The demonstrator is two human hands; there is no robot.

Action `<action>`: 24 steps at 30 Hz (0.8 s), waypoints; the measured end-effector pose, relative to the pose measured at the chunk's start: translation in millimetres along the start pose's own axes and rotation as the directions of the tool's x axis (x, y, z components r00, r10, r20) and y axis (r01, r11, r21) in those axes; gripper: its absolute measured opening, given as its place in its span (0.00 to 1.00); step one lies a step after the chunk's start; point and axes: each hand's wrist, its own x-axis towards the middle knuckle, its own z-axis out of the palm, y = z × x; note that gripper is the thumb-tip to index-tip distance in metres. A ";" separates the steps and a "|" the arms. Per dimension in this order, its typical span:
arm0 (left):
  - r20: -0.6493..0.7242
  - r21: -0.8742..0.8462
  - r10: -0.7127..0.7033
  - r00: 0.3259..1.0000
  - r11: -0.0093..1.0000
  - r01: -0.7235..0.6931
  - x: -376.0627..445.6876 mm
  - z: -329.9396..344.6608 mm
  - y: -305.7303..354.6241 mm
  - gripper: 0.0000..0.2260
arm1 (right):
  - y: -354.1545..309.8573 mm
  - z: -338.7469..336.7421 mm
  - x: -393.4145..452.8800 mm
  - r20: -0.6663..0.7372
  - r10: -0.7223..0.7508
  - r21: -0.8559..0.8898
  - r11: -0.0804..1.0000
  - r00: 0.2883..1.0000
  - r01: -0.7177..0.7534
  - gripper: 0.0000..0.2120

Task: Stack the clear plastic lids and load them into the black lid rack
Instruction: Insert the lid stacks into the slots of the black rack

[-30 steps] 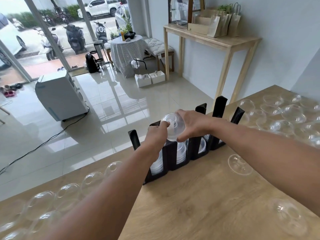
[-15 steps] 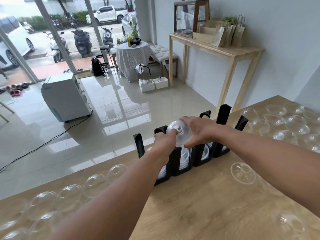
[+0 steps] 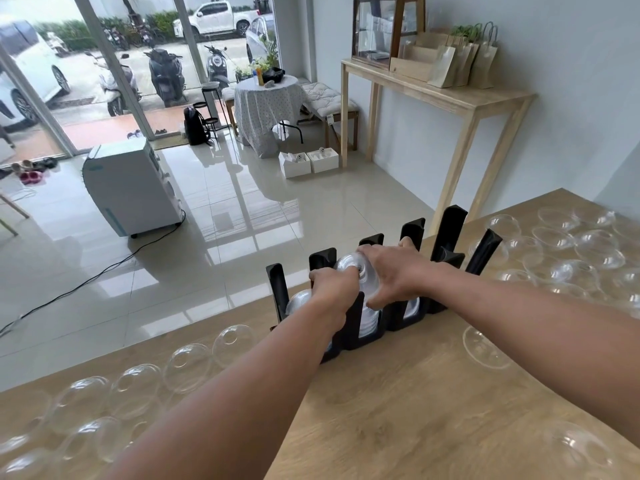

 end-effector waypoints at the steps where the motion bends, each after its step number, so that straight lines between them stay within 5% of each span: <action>1: 0.000 0.001 -0.010 1.000 1.000 0.010 0.0 0.3 0.4 0.17 | -0.6 1.0 0.0 0.007 0.002 -0.003 1.000 1.000 -0.002 0.44; 6: 0.022 0.054 -0.026 0.999 0.998 0.025 4.2 -0.3 -0.5 0.12 | -3.6 1.9 4.5 0.041 0.027 -0.028 0.999 0.999 -0.025 0.35; 10: 0.049 0.053 -0.026 0.998 0.998 0.023 11.2 -0.1 -1.8 0.22 | -6.2 1.9 7.7 0.078 0.047 -0.041 0.998 0.996 -0.044 0.33; 24: 0.088 -0.005 -0.030 0.996 1.000 0.031 14.2 1.5 -3.9 0.19 | -22.8 -1.9 11.4 0.176 0.156 -0.189 0.974 0.972 -0.123 0.44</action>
